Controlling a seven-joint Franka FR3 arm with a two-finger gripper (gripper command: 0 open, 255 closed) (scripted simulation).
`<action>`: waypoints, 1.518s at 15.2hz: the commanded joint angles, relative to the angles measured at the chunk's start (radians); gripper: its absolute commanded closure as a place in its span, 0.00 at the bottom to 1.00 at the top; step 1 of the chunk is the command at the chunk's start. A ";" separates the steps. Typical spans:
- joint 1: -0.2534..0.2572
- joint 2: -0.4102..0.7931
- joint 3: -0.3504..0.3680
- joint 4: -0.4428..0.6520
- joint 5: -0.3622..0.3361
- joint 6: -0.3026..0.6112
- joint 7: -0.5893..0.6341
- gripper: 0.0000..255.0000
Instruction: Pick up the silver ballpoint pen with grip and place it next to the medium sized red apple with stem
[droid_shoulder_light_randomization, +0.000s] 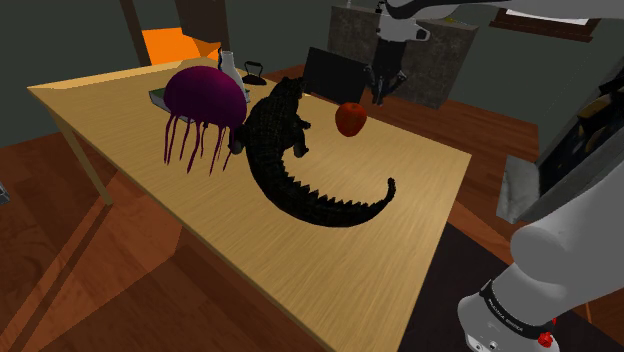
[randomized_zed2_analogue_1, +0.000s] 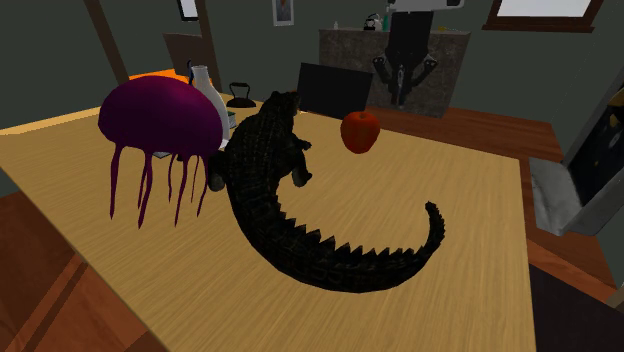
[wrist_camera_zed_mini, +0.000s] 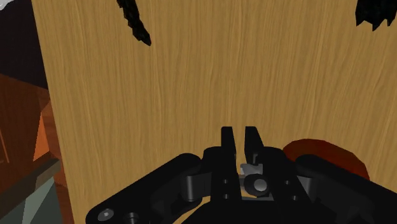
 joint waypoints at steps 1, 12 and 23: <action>-0.021 0.011 -0.020 0.006 -0.005 0.003 -0.042 1.00; -0.132 0.148 -0.124 0.178 -0.051 -0.037 -0.253 1.00; -0.182 0.248 -0.164 0.234 -0.074 0.006 -0.343 1.00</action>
